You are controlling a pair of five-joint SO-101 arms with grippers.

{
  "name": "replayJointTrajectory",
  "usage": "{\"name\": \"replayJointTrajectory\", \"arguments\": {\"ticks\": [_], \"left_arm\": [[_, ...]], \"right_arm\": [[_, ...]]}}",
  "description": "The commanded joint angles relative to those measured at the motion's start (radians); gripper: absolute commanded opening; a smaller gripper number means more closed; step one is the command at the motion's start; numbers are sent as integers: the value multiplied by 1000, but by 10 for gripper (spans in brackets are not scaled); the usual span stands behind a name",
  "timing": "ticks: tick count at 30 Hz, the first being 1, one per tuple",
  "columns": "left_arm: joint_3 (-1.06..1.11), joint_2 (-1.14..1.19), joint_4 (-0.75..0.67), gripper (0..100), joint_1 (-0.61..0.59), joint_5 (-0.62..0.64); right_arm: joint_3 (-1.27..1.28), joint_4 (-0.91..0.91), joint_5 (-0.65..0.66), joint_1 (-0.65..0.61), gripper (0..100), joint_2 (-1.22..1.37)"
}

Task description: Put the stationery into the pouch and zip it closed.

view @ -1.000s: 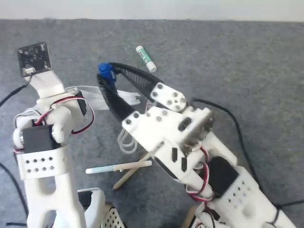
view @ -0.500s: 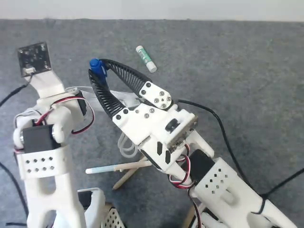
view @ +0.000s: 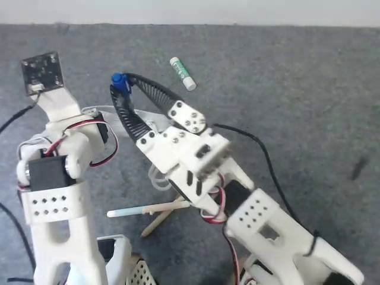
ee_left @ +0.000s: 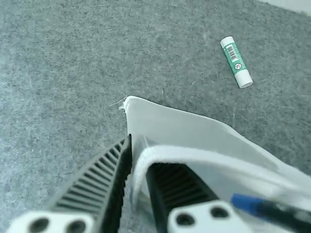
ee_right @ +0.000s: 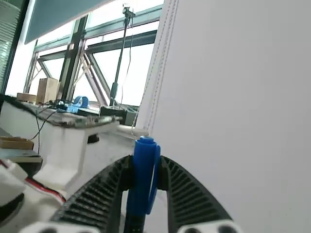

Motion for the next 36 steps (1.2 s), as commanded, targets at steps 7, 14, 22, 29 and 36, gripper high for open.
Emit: {"name": "replayJointTrajectory", "arguments": {"ticks": [7,14,22,29,36], "left_arm": [[-18,2,-35,9,2,12],[-16,2,-35,9,2,14],[-12,2,-34,9,2,14],[-10,2,-32,9,0,14],[-8,2,-32,9,0,14]], "right_arm": [[91,-44,18,13,6,-1],[183,-36,97,7,6,-1],[324,-36,144,-19,6,-56],[374,-36,143,-10,19,-88],[400,-42,143,-8,166,-97]]}}
